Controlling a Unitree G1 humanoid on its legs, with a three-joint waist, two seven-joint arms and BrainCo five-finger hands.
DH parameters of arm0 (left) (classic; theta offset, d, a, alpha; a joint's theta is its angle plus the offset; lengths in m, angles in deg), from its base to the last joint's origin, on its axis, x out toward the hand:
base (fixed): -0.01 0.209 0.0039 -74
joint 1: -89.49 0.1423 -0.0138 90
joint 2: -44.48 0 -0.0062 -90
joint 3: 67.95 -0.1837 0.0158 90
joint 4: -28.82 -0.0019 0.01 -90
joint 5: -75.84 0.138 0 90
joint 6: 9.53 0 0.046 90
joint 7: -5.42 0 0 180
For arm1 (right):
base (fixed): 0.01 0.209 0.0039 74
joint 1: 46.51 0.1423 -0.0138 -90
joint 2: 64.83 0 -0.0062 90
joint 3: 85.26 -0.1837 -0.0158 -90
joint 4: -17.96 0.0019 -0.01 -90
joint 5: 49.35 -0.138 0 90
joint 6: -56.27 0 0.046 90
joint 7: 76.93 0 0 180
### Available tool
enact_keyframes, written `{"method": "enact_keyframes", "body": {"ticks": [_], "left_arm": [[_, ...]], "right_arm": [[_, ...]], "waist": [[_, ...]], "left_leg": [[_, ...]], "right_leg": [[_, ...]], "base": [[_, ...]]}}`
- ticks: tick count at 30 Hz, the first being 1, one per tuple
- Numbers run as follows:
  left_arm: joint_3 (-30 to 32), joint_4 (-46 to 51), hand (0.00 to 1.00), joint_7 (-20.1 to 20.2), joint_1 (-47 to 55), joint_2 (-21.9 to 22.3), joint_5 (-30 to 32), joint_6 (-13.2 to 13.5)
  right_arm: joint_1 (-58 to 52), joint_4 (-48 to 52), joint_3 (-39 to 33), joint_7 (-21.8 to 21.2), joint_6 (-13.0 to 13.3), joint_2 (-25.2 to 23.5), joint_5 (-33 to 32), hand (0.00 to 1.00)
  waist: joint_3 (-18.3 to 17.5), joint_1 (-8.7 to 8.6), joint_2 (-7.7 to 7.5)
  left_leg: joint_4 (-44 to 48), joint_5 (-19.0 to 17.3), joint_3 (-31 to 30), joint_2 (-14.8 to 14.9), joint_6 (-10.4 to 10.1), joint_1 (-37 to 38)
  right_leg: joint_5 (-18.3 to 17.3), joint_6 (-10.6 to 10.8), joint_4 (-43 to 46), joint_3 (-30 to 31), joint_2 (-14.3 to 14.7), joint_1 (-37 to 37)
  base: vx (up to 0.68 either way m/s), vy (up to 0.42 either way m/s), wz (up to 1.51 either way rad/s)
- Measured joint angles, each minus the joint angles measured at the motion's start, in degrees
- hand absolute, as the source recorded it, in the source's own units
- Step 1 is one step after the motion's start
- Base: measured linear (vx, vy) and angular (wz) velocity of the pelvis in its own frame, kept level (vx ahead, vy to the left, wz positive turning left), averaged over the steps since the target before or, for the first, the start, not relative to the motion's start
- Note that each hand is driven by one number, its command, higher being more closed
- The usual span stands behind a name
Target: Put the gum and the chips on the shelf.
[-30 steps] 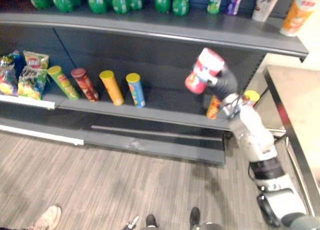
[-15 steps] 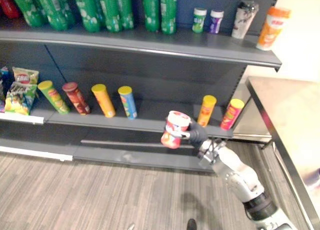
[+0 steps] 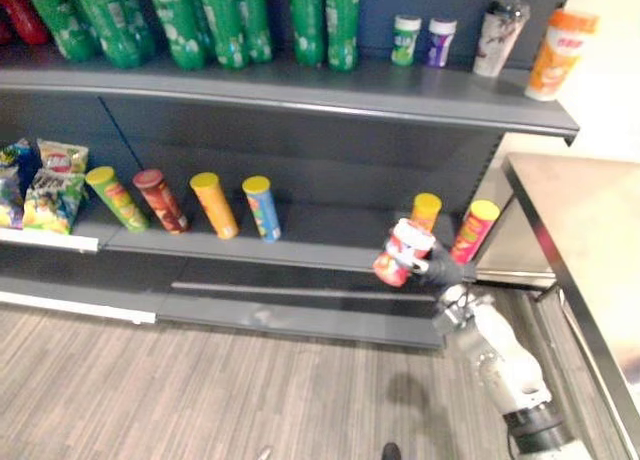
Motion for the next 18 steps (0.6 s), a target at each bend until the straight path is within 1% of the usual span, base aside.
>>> {"method": "enact_keyframes", "body": {"ticks": [2, 4, 5, 8, 11, 12, 14, 16, 17, 18], "left_arm": [[0.5, 0.0, 0.00, 0.0, 0.0, 0.8, 0.1, 0.1], [0.5, 0.0, 0.00, 0.0, 0.1, 0.9, 0.4, 0.6], [0.5, 0.1, 0.00, 0.0, 0.1, 0.9, 0.6, 0.6], [0.5, 0.1, 0.00, 0.0, 0.1, 0.9, 0.6, 0.6], [0.4, 0.6, 0.00, 0.0, 0.1, 1.1, 0.9, 0.6], [0.3, 0.8, 0.00, 0.0, -0.2, 1.2, 0.9, 0.6], [-0.4, 0.9, 0.00, 0.0, -0.2, 1.3, 1.0, 0.5], [-1.3, 1.9, 0.00, 0.8, 0.0, 1.5, 0.8, 0.3], [-0.8, 2.6, 0.00, 0.7, -0.2, 1.3, 0.5, 0.3], [-0.5, 4.8, 0.00, 1.2, -0.1, 1.1, -0.3, 0.0]], "right_arm": [[0.0, 0.1, -0.9, -1.1, 2.2, 0.0, 2.5, 1.00], [0.1, 0.5, -1.3, -1.1, 3.3, 0.0, 2.8, 1.00], [0.1, 0.9, -1.5, -1.1, 3.9, 0.0, 4.2, 1.00], [-0.1, 1.3, -2.2, -1.1, 4.3, 0.0, 4.5, 1.00], [-1.7, 2.5, -4.4, -1.0, 4.9, 0.0, 4.5, 1.00], [-2.3, 2.6, -5.1, -1.0, 5.2, 0.0, 4.5, 1.00], [-3.2, 2.7, -5.9, -1.0, 5.6, 0.1, 4.5, 1.00], [-4.7, 3.0, -6.2, -1.0, 6.7, 0.4, 4.5, 1.00], [-5.2, 3.0, -6.5, -0.9, 6.7, 0.0, 4.5, 1.00], [-5.6, 3.0, -6.8, -0.8, 6.7, 0.0, 4.6, 1.00]], "waist": [[0.3, 0.02, 0.60], [0.3, 0.04, 0.70], [0.3, -0.01, 0.76], [0.4, -0.10, 0.84], [0.8, 0.07, 1.01], [2.0, 0.12, 1.54], [2.5, -0.18, 2.27], [3.2, -0.53, 3.48], [4.0, -0.74, 2.91], [4.7, -0.97, 2.36]], "left_leg": [[0.0, -0.6, 0.2, 0.1, -0.2, 1.3], [0.0, -0.9, 0.3, 0.1, -0.2, 1.5], [0.0, -0.9, 0.4, 0.1, -0.1, 1.5], [0.0, -1.0, 0.3, 0.1, -0.1, 1.5], [1.4, -1.7, -0.1, 0.3, -0.1, 1.3], [5.4, -4.1, 0.0, 1.3, -0.3, 0.9], [11.1, -7.4, 0.0, 2.8, -0.4, -0.5], [19.9, -11.4, 0.2, 5.6, -0.6, -2.9], [26.5, -11.3, 0.5, 6.3, -0.1, -5.6], [33.7, -9.9, 0.7, 7.6, 2.0, -8.4]], "right_leg": [[0.0, 0.0, 0.0, 0.0, 0.2, 1.0], [-0.1, -0.1, -0.1, 0.0, 0.2, 0.9], [-0.3, 0.0, -0.3, 0.0, 0.2, 0.9], [-1.2, 0.1, -0.3, -0.6, 0.0, 1.1], [-1.7, -0.5, 0.3, -1.4, 0.0, 1.6], [-3.6, -0.9, 2.9, -1.3, 0.1, 1.6], [-6.4, -1.3, 7.0, -1.3, 0.2, 0.6], [-9.7, -2.0, 11.9, -1.0, 1.1, -0.4], [-10.4, -2.4, 13.1, -0.9, 0.7, -0.3], [-10.8, -2.6, 14.1, -0.7, 0.4, -0.3]], "base": [[0.06, 0.003, -0.10], [0.02, 0.004, -0.08], [0.00, 0.000, 0.00], [0.01, -0.005, 0.07], [0.03, -0.012, 0.10], [0.02, -0.010, -0.05], [0.02, -0.025, -0.10], [0.04, -0.018, -0.09], [0.03, -0.007, -0.10], [0.03, -0.067, -0.17]]}}
